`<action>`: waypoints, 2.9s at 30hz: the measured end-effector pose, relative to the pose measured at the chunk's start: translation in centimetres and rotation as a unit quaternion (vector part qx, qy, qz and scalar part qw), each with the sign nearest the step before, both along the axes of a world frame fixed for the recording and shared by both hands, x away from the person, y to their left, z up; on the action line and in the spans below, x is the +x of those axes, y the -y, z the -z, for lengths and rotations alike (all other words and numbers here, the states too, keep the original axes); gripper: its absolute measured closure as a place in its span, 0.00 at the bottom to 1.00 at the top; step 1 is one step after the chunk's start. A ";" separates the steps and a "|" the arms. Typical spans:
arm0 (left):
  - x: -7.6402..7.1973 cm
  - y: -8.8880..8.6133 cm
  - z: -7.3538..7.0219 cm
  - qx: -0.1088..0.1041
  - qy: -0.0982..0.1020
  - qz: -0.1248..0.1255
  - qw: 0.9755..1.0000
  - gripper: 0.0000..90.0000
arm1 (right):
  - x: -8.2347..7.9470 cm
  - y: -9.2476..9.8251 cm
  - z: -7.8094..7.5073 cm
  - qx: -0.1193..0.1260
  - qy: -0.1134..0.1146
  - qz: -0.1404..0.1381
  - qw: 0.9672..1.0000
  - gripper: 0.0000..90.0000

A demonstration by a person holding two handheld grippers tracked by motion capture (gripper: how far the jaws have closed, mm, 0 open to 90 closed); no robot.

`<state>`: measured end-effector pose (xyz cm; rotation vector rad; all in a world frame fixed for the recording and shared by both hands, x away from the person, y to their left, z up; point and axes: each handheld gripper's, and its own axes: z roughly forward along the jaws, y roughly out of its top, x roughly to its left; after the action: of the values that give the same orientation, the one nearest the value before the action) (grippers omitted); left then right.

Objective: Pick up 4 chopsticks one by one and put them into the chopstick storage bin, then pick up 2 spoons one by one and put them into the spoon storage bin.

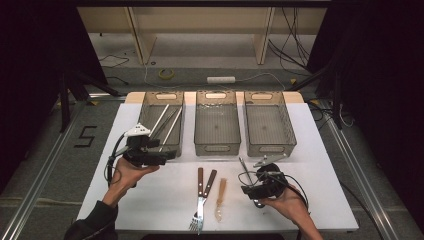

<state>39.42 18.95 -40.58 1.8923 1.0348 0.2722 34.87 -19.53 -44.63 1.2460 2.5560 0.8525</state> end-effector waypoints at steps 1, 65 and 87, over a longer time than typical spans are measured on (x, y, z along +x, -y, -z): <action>-0.3 0.1 0.1 0.000 0.004 0.003 1.000 0.17 | 0.0 0.0 0.0 0.000 -0.001 0.001 1.000 0.32; -8.3 1.2 1.7 -0.003 0.060 0.026 0.998 0.17 | 2.0 -0.5 1.8 -0.076 -0.050 0.006 0.996 0.81; -8.5 1.4 1.6 0.006 0.069 0.032 0.997 0.17 | 2.2 -0.7 1.8 -0.041 -0.088 0.011 0.995 0.93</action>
<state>30.93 17.57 -42.20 1.8857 0.8799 0.3683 37.02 -18.85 -46.46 1.3777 2.6759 0.6537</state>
